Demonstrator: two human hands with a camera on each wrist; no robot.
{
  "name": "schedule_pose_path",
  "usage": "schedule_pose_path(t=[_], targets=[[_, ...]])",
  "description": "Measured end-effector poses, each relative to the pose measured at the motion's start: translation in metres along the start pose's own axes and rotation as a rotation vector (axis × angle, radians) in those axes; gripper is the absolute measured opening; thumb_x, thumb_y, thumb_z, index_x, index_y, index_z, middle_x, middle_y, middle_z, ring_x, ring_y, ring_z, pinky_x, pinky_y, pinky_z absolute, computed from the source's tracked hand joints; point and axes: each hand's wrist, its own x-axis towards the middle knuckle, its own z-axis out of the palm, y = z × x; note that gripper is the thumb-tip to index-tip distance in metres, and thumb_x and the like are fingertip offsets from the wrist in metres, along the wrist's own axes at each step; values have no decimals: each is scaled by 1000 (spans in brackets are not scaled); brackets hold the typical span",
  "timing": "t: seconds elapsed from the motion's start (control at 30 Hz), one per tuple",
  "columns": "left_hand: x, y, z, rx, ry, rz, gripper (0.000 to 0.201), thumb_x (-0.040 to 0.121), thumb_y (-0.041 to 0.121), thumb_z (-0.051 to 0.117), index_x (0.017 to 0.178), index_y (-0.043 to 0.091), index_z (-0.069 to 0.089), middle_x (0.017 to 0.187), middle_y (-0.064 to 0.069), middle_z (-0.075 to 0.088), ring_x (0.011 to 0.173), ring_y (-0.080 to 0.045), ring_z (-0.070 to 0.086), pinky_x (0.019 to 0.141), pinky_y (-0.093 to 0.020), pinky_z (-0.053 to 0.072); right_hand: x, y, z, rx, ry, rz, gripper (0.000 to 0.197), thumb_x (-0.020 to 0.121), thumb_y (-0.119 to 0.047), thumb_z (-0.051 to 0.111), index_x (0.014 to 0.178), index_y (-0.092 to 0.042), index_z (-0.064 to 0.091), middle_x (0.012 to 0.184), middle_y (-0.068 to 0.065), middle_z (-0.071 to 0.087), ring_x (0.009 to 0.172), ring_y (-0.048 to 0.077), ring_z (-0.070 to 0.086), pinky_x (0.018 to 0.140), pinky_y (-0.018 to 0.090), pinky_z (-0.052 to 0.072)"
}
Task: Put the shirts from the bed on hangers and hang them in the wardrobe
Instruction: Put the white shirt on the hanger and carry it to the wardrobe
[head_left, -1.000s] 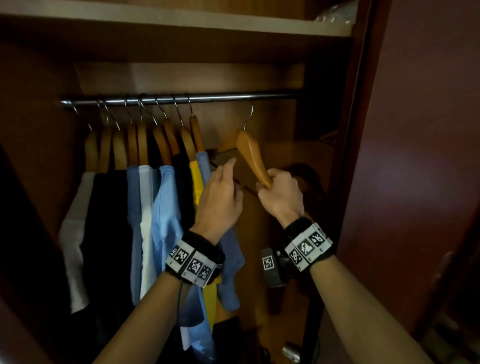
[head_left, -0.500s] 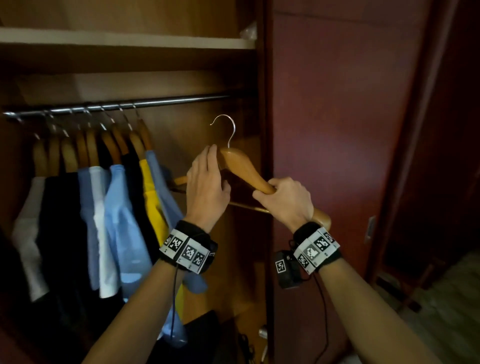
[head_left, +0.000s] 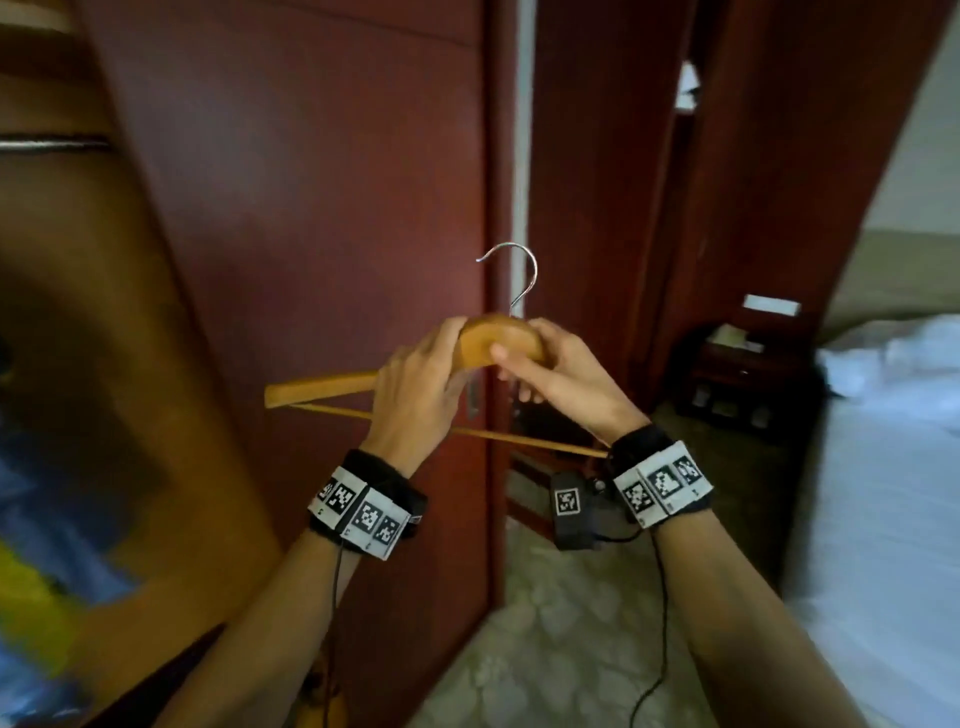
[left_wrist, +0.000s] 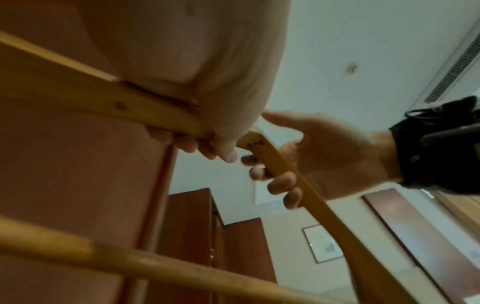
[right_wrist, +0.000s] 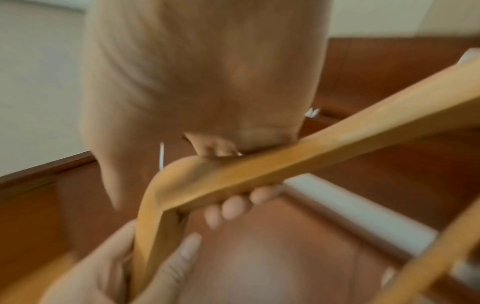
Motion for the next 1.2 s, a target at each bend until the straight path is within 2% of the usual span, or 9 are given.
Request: schedule_pose_path(t=[0.1, 0.23, 0.37, 0.43, 0.57, 0.67, 0.8, 1.03, 1.2], targets=[[14, 68, 53, -200, -90, 82, 53, 97, 28, 68, 145, 18, 49, 124, -5, 70, 100, -30, 70, 78, -43, 56, -42, 28, -64, -77, 243, 39, 41, 96, -60, 68, 95, -19, 68, 71, -6, 68, 59, 6, 60, 61, 26, 46], [38, 150, 127, -362, -289, 187, 56, 95, 42, 72, 144, 32, 46, 122, 5, 71, 102, -19, 70, 80, -43, 58, -94, 77, -143, -260, 620, 141, 55, 85, -79, 66, 78, -24, 68, 66, -6, 67, 61, 7, 62, 64, 36, 53], [67, 218, 207, -395, -533, 205, 44, 87, 74, 61, 99, 31, 62, 74, 9, 68, 67, -8, 66, 63, -36, 52, -147, 115, -229, -370, 774, 208, 49, 81, -79, 70, 80, -30, 69, 68, -10, 66, 63, 5, 62, 60, 29, 51], [77, 257, 251, -462, -630, 234, 50, 86, 78, 58, 84, 29, 64, 68, 9, 66, 61, -6, 62, 61, -33, 47, -166, 128, -273, -394, 736, 261, 47, 81, -76, 72, 82, -29, 68, 71, -6, 69, 64, 12, 67, 59, 36, 57], [101, 340, 339, -607, -664, 343, 49, 86, 75, 62, 82, 27, 64, 69, 7, 66, 62, -7, 61, 60, -32, 43, -182, 156, -366, -356, 618, 454, 50, 86, -64, 77, 91, -14, 70, 71, 4, 74, 56, 22, 70, 54, 37, 58], [131, 403, 398, -621, -701, 406, 47, 86, 73, 64, 84, 27, 61, 70, 12, 63, 67, -8, 61, 64, -28, 42, -195, 183, -433, -346, 637, 576, 43, 86, -62, 78, 93, -19, 77, 65, 5, 71, 52, 19, 64, 56, 33, 54], [165, 497, 460, -723, -731, 558, 51, 84, 76, 58, 84, 26, 54, 72, 6, 67, 71, -21, 66, 70, -42, 55, -225, 202, -508, -405, 822, 608, 37, 83, -56, 84, 96, -22, 81, 61, 3, 68, 52, 20, 66, 54, 30, 56], [163, 682, 528, -794, -800, 698, 27, 93, 45, 66, 81, 28, 49, 68, 4, 67, 69, -28, 63, 69, -37, 46, -315, 209, -626, -402, 1020, 713, 21, 82, -46, 88, 87, -26, 85, 68, 10, 74, 61, 22, 71, 61, 36, 60], [146, 801, 564, -807, -862, 794, 16, 93, 31, 68, 92, 21, 54, 70, 1, 68, 73, -33, 66, 71, -38, 48, -391, 239, -712, -372, 1143, 736, 17, 78, -45, 89, 84, -30, 86, 69, 9, 74, 56, 15, 60, 54, 35, 49]])
